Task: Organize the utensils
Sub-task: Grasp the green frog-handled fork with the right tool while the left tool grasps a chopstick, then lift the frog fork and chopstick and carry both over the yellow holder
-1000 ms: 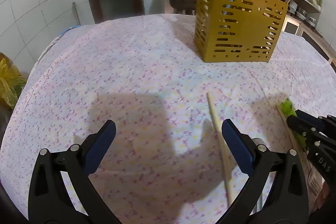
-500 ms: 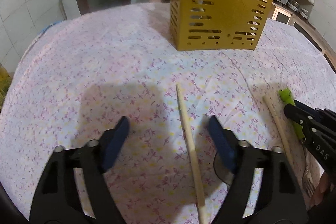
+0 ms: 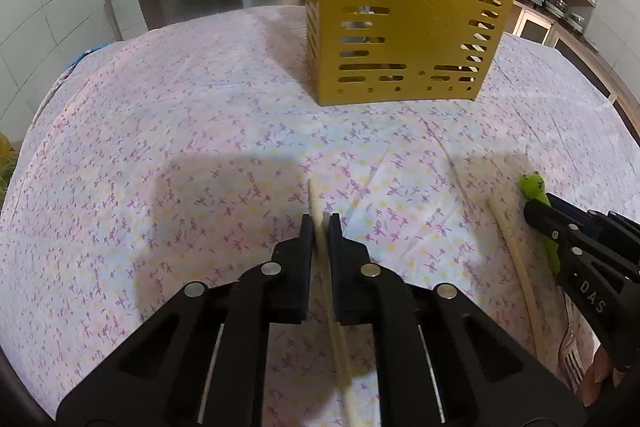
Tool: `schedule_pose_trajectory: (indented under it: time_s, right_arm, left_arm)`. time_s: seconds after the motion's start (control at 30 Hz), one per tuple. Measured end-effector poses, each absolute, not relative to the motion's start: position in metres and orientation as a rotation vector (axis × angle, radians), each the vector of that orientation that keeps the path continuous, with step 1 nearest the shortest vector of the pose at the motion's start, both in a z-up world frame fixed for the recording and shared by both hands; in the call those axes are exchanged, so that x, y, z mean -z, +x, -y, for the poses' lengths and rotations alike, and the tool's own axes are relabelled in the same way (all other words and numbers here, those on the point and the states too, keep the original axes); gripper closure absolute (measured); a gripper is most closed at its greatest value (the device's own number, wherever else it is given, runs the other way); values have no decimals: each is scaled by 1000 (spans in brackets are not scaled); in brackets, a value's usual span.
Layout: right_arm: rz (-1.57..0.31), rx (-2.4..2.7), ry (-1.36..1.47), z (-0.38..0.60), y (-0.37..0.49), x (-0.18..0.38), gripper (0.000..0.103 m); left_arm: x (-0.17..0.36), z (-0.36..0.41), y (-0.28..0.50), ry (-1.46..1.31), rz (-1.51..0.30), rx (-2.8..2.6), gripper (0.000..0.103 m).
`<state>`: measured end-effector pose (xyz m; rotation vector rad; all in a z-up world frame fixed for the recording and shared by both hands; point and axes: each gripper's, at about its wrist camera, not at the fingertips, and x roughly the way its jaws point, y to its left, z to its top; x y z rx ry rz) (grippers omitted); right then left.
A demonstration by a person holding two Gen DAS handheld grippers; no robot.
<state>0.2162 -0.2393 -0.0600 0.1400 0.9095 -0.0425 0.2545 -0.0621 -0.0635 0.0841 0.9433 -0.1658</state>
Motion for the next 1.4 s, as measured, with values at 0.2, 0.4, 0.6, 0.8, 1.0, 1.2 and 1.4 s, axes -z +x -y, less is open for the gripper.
schedule_pose_trajectory:
  time_s: [0.2, 0.4, 0.6, 0.8, 1.0, 1.2, 1.4]
  right_arm:
    - [-848, 42, 163, 244, 199, 50, 87]
    - [-705, 41, 182, 249, 171, 20, 87]
    - [-557, 55, 188, 256, 140, -6, 87]
    - [-453, 68, 160, 252, 115, -21, 87]
    - [-406, 78, 148, 253, 99, -22, 87]
    - [-352, 87, 154, 254, 85, -26, 87]
    - [-313, 86, 143, 251, 82, -33, 87]
  left_arm:
    - [52, 57, 244, 69, -893, 172, 98]
    - [18, 35, 222, 0, -780, 165, 98]
    - [-18, 11, 189, -51, -638, 146, 98]
    - [-34, -4, 159, -71, -538, 132, 98]
    - [-39, -11, 140, -65, -470, 119, 98]
    - [-47, -12, 123, -62, -410, 129, 98]
    - [-56, -8, 116, -43, -364, 146, 98]
